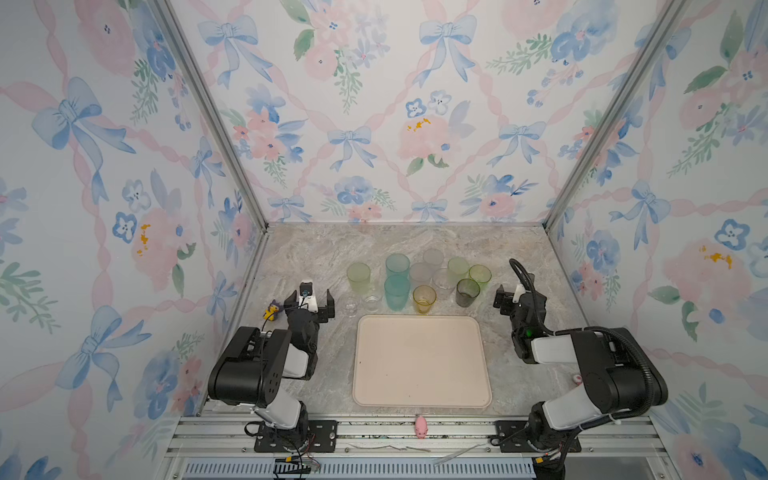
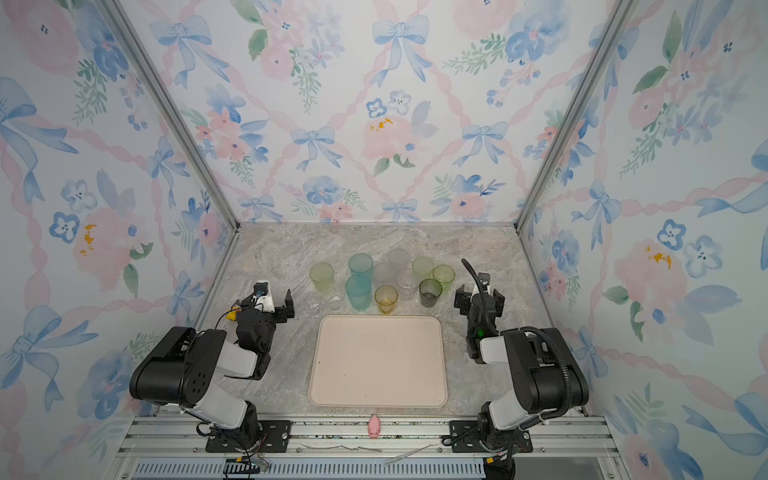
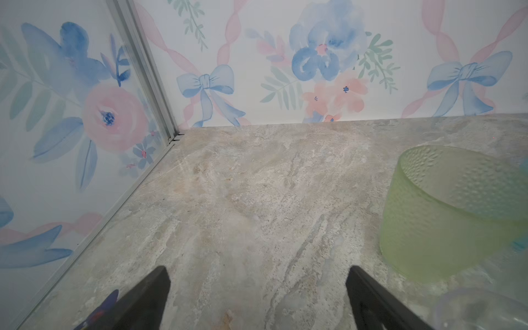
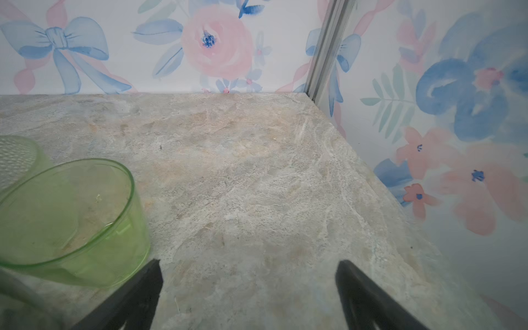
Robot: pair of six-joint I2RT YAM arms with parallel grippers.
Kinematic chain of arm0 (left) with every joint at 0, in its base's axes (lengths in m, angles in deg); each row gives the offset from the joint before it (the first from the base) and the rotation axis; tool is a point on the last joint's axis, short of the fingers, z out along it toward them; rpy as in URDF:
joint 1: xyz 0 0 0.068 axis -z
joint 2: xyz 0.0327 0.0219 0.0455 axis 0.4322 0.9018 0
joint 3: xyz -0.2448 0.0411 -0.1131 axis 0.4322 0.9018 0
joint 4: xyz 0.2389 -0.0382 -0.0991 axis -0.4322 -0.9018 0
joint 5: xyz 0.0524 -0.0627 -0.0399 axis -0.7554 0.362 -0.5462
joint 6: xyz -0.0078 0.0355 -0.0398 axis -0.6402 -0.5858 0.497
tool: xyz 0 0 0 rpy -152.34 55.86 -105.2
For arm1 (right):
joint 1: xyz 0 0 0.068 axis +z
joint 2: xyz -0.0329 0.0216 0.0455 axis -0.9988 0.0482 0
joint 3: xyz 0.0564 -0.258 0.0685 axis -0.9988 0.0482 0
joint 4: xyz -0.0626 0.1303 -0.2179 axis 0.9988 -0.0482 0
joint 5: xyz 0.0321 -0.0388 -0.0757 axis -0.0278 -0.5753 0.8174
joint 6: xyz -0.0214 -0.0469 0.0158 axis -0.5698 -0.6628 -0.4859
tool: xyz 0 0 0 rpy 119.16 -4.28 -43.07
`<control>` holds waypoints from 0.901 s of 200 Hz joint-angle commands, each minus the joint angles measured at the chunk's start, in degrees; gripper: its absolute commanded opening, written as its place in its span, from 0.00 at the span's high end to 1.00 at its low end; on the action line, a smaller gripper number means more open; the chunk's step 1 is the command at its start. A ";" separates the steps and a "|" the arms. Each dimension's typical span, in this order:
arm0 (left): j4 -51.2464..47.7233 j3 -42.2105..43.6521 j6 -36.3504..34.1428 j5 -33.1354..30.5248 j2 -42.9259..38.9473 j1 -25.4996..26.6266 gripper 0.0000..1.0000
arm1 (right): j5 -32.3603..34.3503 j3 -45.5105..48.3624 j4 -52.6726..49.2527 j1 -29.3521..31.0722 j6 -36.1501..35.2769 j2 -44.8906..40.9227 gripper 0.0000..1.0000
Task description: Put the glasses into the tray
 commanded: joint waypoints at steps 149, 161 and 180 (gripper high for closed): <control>-0.34 -0.69 -1.44 4.56 -0.08 -0.64 0.02 | -0.45 -1.02 -0.08 -0.26 0.76 0.59 0.03; -0.36 -0.75 -1.45 4.61 -0.01 -0.64 0.02 | -0.46 -1.04 -0.13 -0.27 0.78 0.59 0.03; -0.82 -1.07 -1.38 5.58 -0.09 -1.01 0.02 | -0.54 -1.07 -0.18 -0.29 0.76 0.59 0.03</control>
